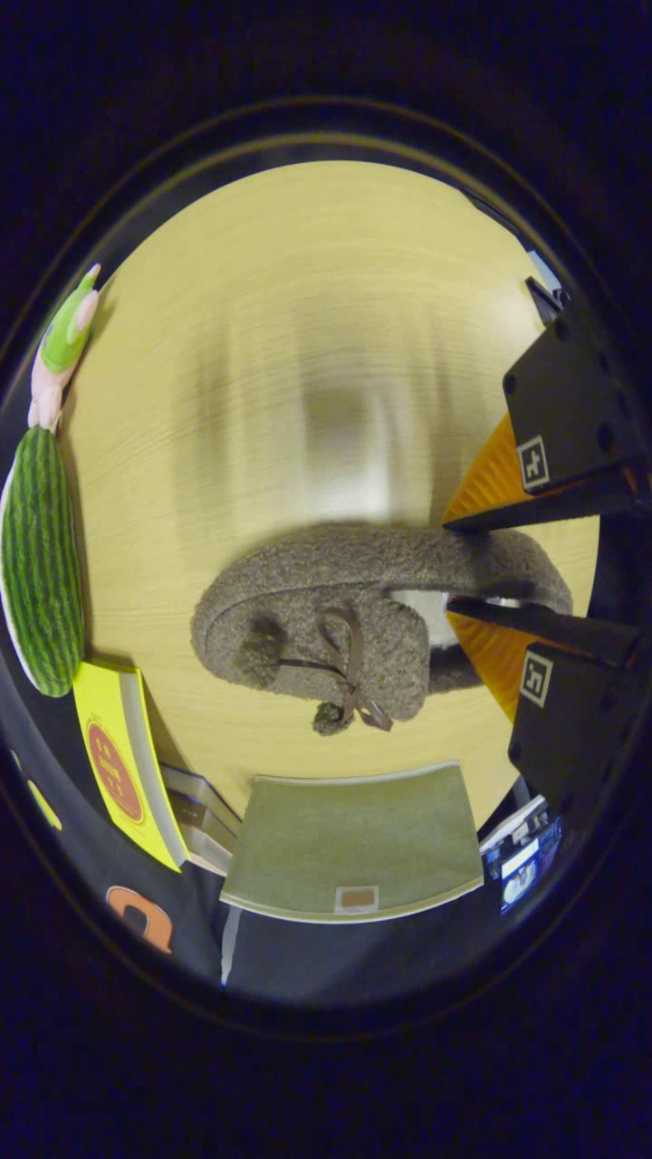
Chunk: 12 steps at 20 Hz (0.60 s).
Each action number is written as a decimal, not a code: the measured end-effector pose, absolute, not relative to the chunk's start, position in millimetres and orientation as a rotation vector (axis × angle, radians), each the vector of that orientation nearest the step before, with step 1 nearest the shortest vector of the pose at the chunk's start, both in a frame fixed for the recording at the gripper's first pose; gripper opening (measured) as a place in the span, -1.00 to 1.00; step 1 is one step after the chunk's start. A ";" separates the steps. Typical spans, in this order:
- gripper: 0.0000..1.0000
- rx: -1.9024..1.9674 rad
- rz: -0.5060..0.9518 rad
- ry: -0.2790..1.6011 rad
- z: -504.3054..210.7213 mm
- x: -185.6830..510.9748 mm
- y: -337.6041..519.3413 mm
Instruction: Open the storage box then place both shoes into the box .Put the left shoe in first, then the right shoe, with the right side of both shoes facing outward in a uniform manner.
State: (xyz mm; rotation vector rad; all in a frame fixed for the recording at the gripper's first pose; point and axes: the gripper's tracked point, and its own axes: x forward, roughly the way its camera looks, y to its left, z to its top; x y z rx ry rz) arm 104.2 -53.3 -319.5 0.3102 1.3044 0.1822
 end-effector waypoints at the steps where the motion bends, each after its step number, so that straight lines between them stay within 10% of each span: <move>1: -0.10 0.316 0.183 1.310 -319.4 103.0 -52.9; 6: -0.86 0.350 0.171 1.299 -311.9 101.0 -53.1; 12: -0.87 0.389 0.238 1.249 -249.6 84.6 -17.9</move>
